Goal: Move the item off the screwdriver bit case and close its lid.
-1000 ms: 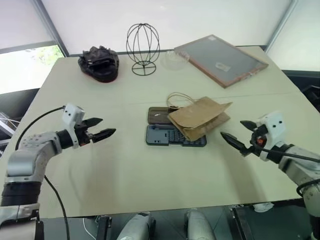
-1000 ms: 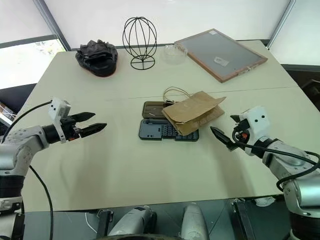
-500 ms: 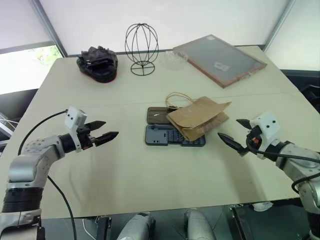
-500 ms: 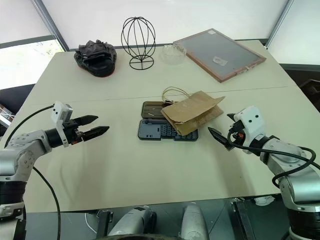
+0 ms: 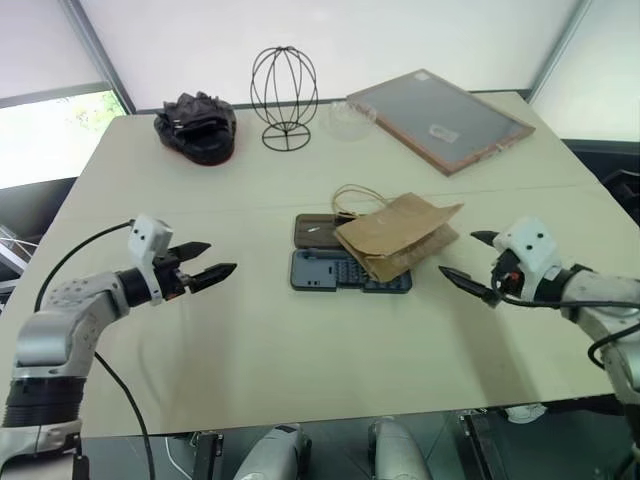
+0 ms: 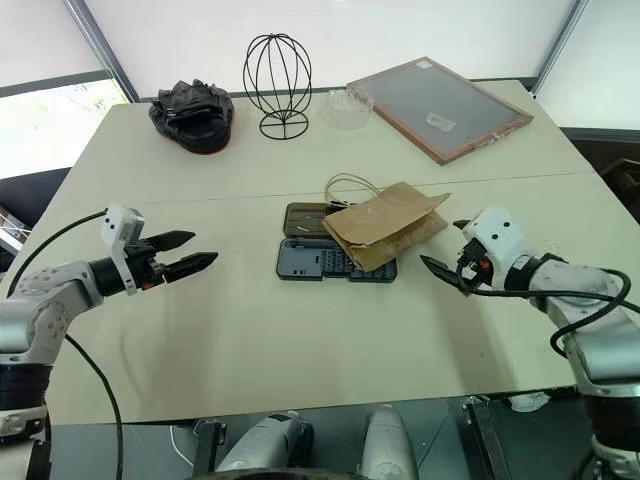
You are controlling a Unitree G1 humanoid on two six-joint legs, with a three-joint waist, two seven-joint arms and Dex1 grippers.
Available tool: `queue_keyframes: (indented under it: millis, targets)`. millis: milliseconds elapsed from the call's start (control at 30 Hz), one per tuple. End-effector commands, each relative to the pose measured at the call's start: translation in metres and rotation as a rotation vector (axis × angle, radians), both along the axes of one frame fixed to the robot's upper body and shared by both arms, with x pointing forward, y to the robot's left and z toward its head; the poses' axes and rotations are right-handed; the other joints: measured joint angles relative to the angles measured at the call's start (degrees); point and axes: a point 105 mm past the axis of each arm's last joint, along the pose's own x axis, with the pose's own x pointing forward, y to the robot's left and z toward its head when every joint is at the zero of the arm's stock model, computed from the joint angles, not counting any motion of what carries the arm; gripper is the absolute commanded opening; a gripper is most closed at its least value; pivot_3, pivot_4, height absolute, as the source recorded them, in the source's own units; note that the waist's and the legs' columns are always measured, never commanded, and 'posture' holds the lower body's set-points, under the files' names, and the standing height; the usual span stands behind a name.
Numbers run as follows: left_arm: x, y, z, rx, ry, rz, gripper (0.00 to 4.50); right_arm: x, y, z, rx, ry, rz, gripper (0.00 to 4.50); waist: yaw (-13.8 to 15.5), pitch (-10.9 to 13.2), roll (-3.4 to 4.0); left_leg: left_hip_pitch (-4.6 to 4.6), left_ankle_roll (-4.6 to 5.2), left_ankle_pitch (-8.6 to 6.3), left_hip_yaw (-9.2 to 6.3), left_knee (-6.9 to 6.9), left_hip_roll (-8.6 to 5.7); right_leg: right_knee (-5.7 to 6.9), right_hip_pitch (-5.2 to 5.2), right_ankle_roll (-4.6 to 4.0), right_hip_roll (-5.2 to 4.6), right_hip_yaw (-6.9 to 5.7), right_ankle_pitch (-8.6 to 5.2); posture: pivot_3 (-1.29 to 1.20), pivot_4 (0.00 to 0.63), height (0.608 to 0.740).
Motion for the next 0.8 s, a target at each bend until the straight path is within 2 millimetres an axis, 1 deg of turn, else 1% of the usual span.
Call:
queue_keyframes:
  millis: [33, 133, 200, 300, 400, 467, 500, 567, 667, 700, 733, 800]
  targets:
    - [0.005, 0.002, 0.016, 0.036, -0.05, -0.026, 4.47, 0.016, 0.006, 0.016, -0.174, -0.102, 0.11, 4.5, -0.08, 0.0, 0.0, 0.01, 0.0, 0.0, 0.01, 0.0, 0.01, 0.0, 0.01, 0.0, 0.0, 0.0, 0.0, 0.0, 0.15, 0.74]
    - [0.009, -0.001, 0.018, 0.043, -0.061, -0.04, 4.47, 0.03, 0.011, 0.017, -0.311, -0.151, 0.192, 4.5, -0.39, 0.0, 0.0, 0.01, 0.0, 0.0, 0.04, 0.0, 0.01, 0.01, -0.02, 0.0, 0.0, 0.0, 0.0, 0.0, 0.15, 0.74]
    - [0.01, -0.004, 0.018, 0.038, -0.068, -0.047, 4.47, 0.039, 0.02, 0.016, -0.394, -0.175, 0.263, 4.5, -0.72, 0.0, 0.0, -0.01, 0.0, 0.0, 0.02, -0.04, 0.02, 0.01, -0.06, 0.0, 0.0, -0.01, 0.0, 0.0, 0.15, 0.74]
    - [0.009, -0.008, 0.016, 0.028, -0.077, -0.043, 4.47, 0.051, 0.027, 0.01, -0.47, -0.19, 0.329, 4.5, -1.2, 0.01, 0.0, -0.07, 0.0, 0.0, -0.01, -0.04, 0.02, 0.0, -0.11, 0.0, -0.01, -0.05, 0.01, 0.0, 0.15, 0.74]
    - [0.006, -0.01, 0.012, 0.014, -0.079, -0.031, 4.47, 0.06, 0.03, 0.006, -0.496, -0.206, 0.359, 4.5, -1.58, 0.01, 0.0, -0.07, 0.0, 0.0, 0.0, -0.04, 0.02, 0.0, -0.12, 0.0, -0.01, -0.06, 0.01, 0.0, 0.15, 0.74]
    - [0.002, -0.012, 0.008, 0.014, -0.077, -0.023, 4.5, 0.064, 0.031, 0.005, -0.505, -0.215, 0.377, 3.97, -1.73, 0.01, 0.0, -0.06, 0.0, 0.0, 0.0, -0.05, 0.02, 0.0, -0.13, 0.0, 0.0, -0.06, 0.01, 0.0, 0.15, 0.74]
    - [0.0, -0.012, 0.007, 0.014, -0.075, -0.018, 4.5, 0.065, 0.031, 0.004, -0.512, -0.215, 0.389, 3.6, -1.72, 0.01, 0.01, -0.06, -0.01, 0.0, 0.01, -0.06, 0.04, 0.01, -0.15, 0.0, 0.01, -0.05, 0.01, 0.0, 0.15, 0.74]
    - [-0.003, -0.011, 0.004, 0.009, -0.07, -0.004, 4.5, 0.068, 0.032, 0.005, -0.524, -0.227, 0.403, 2.61, -1.7, 0.02, 0.01, -0.07, -0.01, 0.0, 0.01, -0.06, 0.04, 0.02, -0.17, 0.0, 0.01, -0.05, 0.01, 0.0, 0.15, 0.74]
    - [-0.004, -0.01, 0.002, 0.003, -0.064, 0.012, 4.5, 0.072, 0.034, 0.007, -0.544, -0.246, 0.425, 0.99, -1.6, 0.02, 0.01, -0.07, -0.01, 0.0, 0.01, -0.04, 0.04, 0.02, -0.15, -0.01, 0.02, -0.05, 0.02, 0.0, 0.15, 0.74]
    - [-0.004, -0.011, 0.001, 0.002, -0.062, 0.014, 4.5, 0.073, 0.034, 0.007, -0.549, -0.249, 0.43, 0.57, -1.56, 0.01, 0.01, -0.06, -0.01, 0.0, 0.01, -0.04, 0.04, 0.02, -0.14, -0.01, 0.02, -0.05, 0.02, 0.0, 0.15, 0.74]
    - [-0.005, -0.011, 0.0, 0.002, -0.061, 0.015, 4.5, 0.074, 0.035, 0.008, -0.553, -0.251, 0.434, 0.04, -1.57, 0.01, 0.01, -0.06, -0.01, 0.0, 0.01, -0.03, 0.04, 0.02, -0.14, -0.02, 0.02, -0.05, 0.02, 0.0, 0.15, 0.74]
    - [-0.005, -0.012, -0.001, 0.001, -0.061, 0.017, 4.5, 0.076, 0.036, 0.008, -0.563, -0.251, 0.44, 0.04, -1.59, 0.01, 0.01, -0.06, -0.01, 0.0, 0.01, -0.03, 0.04, 0.02, -0.14, -0.02, 0.02, -0.05, 0.02, 0.0, 0.15, 0.74]
